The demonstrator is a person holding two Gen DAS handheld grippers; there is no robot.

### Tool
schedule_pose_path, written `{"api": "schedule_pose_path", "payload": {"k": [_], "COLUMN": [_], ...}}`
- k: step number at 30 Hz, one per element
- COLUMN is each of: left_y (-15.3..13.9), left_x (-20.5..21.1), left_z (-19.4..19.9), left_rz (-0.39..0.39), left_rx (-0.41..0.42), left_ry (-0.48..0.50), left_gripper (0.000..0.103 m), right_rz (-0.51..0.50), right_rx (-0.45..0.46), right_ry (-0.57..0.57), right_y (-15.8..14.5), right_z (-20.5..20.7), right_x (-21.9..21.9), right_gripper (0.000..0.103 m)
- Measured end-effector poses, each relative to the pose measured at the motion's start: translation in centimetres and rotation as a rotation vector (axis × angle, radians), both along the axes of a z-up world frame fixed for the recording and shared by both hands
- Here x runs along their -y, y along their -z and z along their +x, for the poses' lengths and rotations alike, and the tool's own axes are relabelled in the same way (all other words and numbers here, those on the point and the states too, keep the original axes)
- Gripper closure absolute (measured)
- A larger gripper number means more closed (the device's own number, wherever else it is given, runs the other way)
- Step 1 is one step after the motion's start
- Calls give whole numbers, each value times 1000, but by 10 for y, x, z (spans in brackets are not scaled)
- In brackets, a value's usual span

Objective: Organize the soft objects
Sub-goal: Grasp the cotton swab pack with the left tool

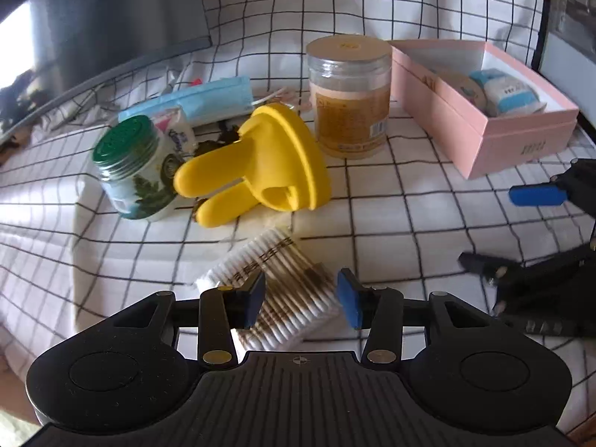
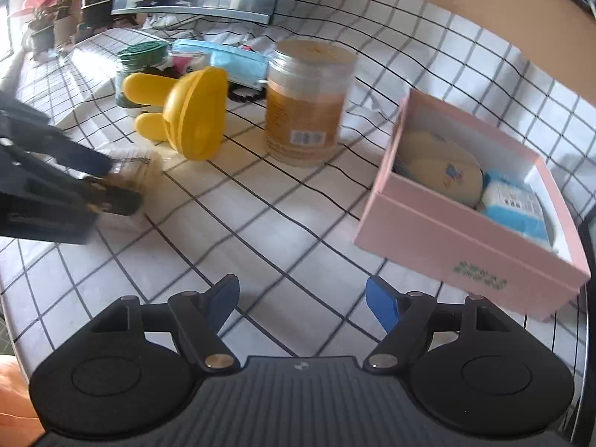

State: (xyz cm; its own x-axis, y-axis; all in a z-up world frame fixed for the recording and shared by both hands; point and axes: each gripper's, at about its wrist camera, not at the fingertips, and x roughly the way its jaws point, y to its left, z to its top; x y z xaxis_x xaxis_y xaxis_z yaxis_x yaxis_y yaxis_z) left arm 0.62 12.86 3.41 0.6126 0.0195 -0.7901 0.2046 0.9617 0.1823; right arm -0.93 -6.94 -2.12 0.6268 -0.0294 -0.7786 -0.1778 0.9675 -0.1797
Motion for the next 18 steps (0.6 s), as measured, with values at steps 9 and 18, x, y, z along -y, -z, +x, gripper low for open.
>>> {"api": "schedule_pose_path", "payload": {"k": [9,18], "left_y": [-1,-6], "left_x": [-34,-37], "left_z": [-6,1], "left_rz": [-87,-175], "left_rx": [-57,-8], "left_ry": [-69,-142], "left_gripper": [50,34], "right_rz": [109,117], "right_rx": [28,76], "right_ry": [72,88], "right_y": [7,14], "right_z": [-2,-8], "right_x": [15,16], "right_gripper": [14,3]}}
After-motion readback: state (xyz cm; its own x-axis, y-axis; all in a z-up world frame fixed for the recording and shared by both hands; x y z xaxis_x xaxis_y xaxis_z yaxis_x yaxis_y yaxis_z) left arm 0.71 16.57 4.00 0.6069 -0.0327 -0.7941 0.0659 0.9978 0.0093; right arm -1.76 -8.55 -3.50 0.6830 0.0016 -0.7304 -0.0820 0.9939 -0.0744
